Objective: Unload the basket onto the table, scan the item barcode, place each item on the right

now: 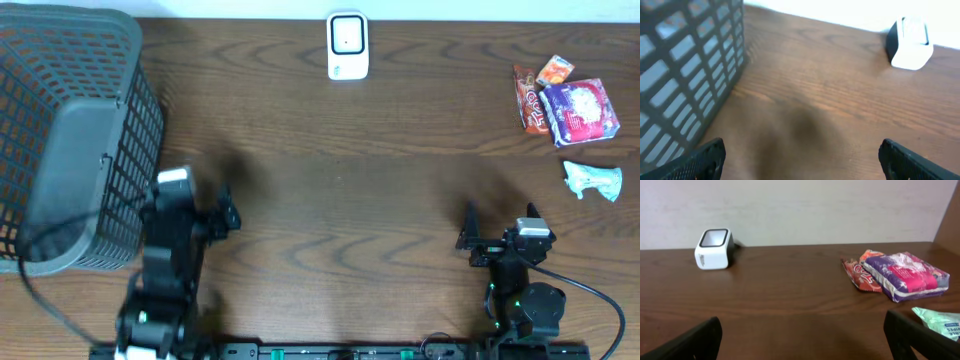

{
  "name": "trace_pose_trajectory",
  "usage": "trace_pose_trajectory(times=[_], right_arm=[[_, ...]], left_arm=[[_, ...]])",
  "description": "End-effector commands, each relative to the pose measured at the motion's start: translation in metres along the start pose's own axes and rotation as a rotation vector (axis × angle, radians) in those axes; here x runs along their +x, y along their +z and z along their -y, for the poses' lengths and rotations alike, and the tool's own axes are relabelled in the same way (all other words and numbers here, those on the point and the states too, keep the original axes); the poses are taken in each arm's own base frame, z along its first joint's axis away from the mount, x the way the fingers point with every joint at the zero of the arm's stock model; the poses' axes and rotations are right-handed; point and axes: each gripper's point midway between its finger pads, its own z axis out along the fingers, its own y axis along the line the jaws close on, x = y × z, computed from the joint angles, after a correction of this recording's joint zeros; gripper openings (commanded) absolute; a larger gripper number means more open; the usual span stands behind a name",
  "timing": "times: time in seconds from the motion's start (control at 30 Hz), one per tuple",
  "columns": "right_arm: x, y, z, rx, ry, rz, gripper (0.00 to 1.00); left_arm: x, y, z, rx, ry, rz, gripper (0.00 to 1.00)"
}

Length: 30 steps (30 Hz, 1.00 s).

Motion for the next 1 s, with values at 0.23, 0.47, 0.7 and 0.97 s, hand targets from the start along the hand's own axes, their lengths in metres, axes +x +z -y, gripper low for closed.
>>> trace_pose_trajectory(times=[0.23, 0.47, 0.7, 0.97], right_arm=[[0.001, 0.000, 0.001, 0.001, -0.010, -0.001, 0.99], [0.001, 0.000, 0.000, 0.000, -0.010, -0.001, 0.99], [0.001, 0.000, 0.001, 0.001, -0.010, -0.001, 0.99], [0.001, 0.000, 0.001, 0.001, -0.010, 0.000, 0.99]], left_arm=[[0.040, -0.011, 0.008, 0.144, 0.146, 0.128, 0.98], [0.035, -0.013, -0.005, 0.117, 0.151, 0.266, 0.98], [0.035, -0.014, -0.001, 0.147, 0.263, 0.297, 0.98], [0.038, -0.011, -0.020, 0.053, 0.144, 0.271, 0.98]])
